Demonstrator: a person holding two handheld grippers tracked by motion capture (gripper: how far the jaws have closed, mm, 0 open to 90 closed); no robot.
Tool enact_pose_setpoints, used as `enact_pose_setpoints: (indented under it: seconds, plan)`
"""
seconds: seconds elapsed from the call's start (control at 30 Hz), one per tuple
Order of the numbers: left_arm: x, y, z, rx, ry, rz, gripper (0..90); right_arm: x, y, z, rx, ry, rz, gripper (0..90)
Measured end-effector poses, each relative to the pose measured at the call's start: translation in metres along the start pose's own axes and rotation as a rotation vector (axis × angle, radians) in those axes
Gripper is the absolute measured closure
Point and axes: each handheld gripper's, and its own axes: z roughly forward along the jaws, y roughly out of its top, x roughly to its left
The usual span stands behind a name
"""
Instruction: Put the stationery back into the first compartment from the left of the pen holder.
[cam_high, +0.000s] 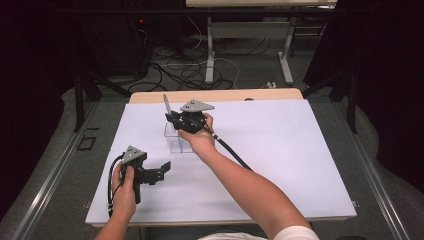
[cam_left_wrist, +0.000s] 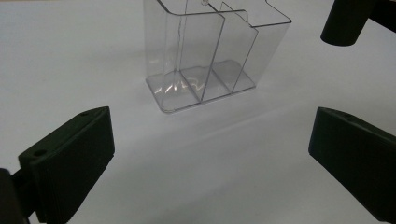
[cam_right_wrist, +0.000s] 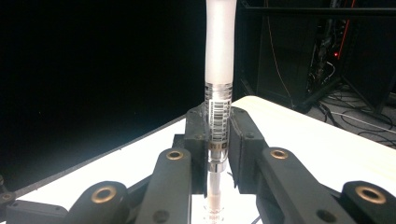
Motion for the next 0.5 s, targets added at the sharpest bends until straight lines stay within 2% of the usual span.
enact_pose_setpoints:
  seconds: [0.5]
  plan:
    - [-0.0001, 0.0001, 0.0001, 0.0, -0.003, 0.002, 0.3, 0.0049, -0.009, 0.0087, 0.048, 0.002, -0.01, 79.3]
